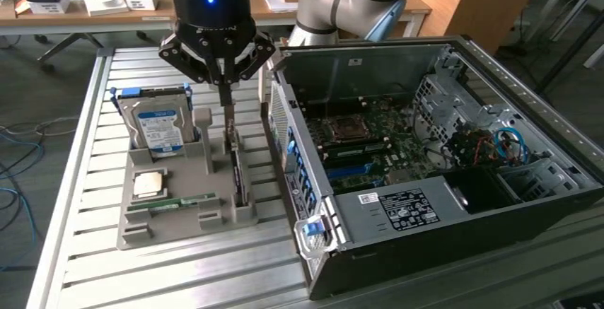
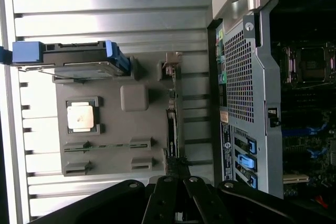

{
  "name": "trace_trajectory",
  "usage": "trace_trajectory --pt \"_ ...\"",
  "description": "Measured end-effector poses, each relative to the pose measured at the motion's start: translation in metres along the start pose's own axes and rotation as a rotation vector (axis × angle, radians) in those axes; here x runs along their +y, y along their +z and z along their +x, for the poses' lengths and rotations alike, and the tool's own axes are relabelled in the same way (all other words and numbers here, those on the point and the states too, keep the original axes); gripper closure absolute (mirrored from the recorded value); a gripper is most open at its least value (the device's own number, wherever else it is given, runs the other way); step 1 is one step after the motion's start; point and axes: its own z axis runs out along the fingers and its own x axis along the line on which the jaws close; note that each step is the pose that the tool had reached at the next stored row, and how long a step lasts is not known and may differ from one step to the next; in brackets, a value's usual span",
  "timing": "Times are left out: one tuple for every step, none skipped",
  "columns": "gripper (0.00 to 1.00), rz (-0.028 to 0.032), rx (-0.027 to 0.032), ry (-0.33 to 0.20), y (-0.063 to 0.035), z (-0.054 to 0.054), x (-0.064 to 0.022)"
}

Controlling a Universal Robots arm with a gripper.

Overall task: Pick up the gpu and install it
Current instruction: 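Reach for the gpu, then pick up the gpu and move the gpu toward the slot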

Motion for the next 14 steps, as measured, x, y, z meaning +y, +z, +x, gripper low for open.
trace_trajectory --pt "0.89 -0.0001 -0.0002 0.0 0.0001 0.0 0.0" --pt "0.89 -0.0001 -0.0002 0.0 0.0001 0.0 0.0" --pt "0.89 -0.0001 -0.0001 0.0 0.0001 0.0 0.0" --pt "0.89 -0.0001 -0.0002 0.0 0.0001 0.0 0.0" --pt "0.89 0.0 0.0001 0.0 0.0001 0.0 0.0" --pt "0.89 -0.0001 0.0002 0.0 0.0001 0.0 0.0" --pt "0.89 -0.0001 0.0001 0.0 0.0001 0.0 0.0" --pt "0.89 -0.0001 0.0001 0.0 0.0001 0.0 0.0" --pt "0.89 -0.0001 0.0001 0.0 0.0001 0.0 0.0" --pt "0.89 -0.0001 0.0001 0.0 0.0001 0.0 0.0" --pt "0.89 0.0 0.0002 0.0 0.0001 0.0 0.0" --pt "0.89 -0.0001 0.0002 0.0 0.0001 0.0 0.0" --pt "0.89 -0.0001 0.0002 0.0 0.0001 0.0 0.0" --pt "0.84 -0.0001 0.0002 0.0 0.0001 0.0 0.0"
